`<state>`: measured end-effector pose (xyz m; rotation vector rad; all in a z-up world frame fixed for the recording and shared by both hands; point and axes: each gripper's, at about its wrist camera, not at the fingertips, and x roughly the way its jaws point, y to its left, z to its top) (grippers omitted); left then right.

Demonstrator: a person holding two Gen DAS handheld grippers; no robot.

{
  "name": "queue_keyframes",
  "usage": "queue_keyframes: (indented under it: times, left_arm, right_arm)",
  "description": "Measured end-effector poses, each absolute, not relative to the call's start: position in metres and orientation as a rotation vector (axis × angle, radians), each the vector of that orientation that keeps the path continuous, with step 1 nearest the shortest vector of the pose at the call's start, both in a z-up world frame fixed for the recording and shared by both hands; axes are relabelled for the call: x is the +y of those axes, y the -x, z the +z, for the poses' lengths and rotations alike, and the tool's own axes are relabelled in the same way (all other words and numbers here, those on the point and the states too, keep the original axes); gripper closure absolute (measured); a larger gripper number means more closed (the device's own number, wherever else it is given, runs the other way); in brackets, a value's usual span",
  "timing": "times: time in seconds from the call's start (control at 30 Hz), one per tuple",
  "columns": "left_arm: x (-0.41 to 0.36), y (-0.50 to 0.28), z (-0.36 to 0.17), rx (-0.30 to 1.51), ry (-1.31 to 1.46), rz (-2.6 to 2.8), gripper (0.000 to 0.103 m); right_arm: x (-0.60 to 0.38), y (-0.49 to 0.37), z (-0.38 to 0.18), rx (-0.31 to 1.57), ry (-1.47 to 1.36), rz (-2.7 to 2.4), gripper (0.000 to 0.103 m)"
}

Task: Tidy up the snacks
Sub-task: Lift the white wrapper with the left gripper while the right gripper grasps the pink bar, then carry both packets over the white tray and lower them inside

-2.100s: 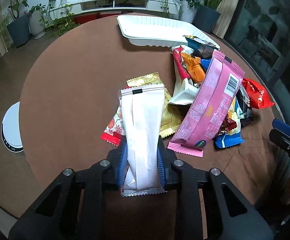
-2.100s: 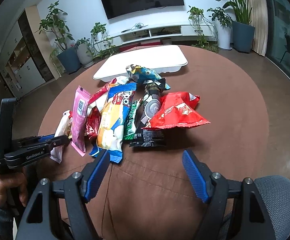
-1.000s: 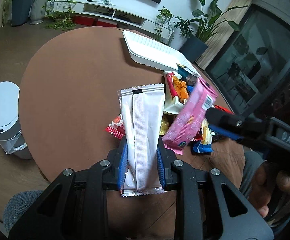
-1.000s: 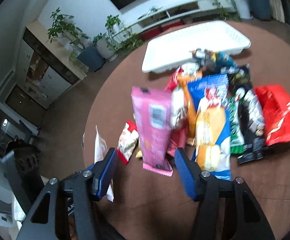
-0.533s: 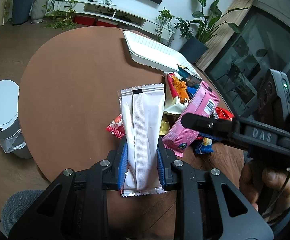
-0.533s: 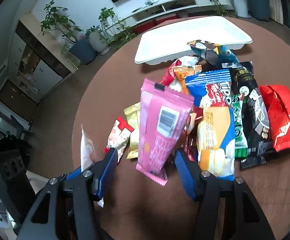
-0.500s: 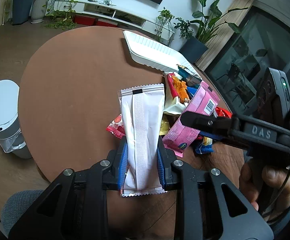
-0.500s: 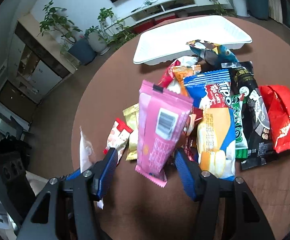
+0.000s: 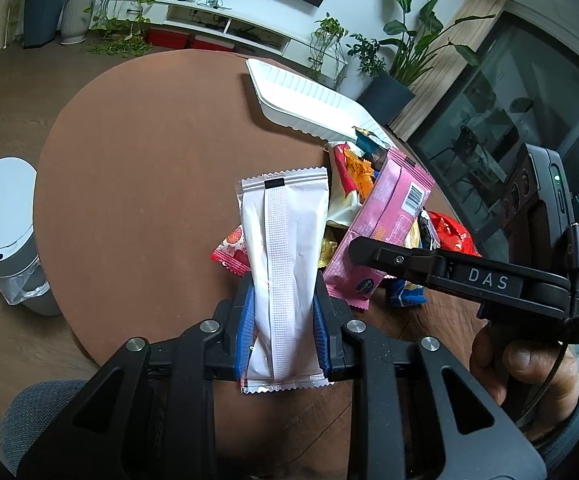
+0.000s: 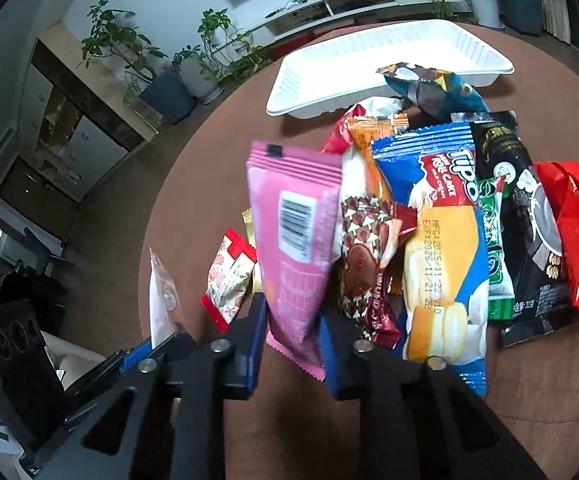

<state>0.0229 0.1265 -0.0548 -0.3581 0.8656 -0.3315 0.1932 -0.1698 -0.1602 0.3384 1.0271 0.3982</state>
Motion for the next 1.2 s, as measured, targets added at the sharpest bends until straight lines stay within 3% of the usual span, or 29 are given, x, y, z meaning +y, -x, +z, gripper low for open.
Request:
queue_keyframes:
  times: [0.23,0.8,1.2]
  left_arm:
    - [0.126,-0.024,-0.055,0.866,0.355,-0.331,0.079]
    - [0.131,-0.027,-0.051,0.854,0.42,-0.37,0.079]
    - [0.154,-0.095,0.02,0.785,0.337,-0.351,0.079]
  right_arm:
    - [-0.176,-0.185,-0.163,1.011,-0.355,0.426,0.087]
    - [-0.233,-0.153,-0.129,0.955,-0.442,0.5,0.088]
    - [-0.381,-0.205,-0.063,0.791,-0.521,0.308,0.088]
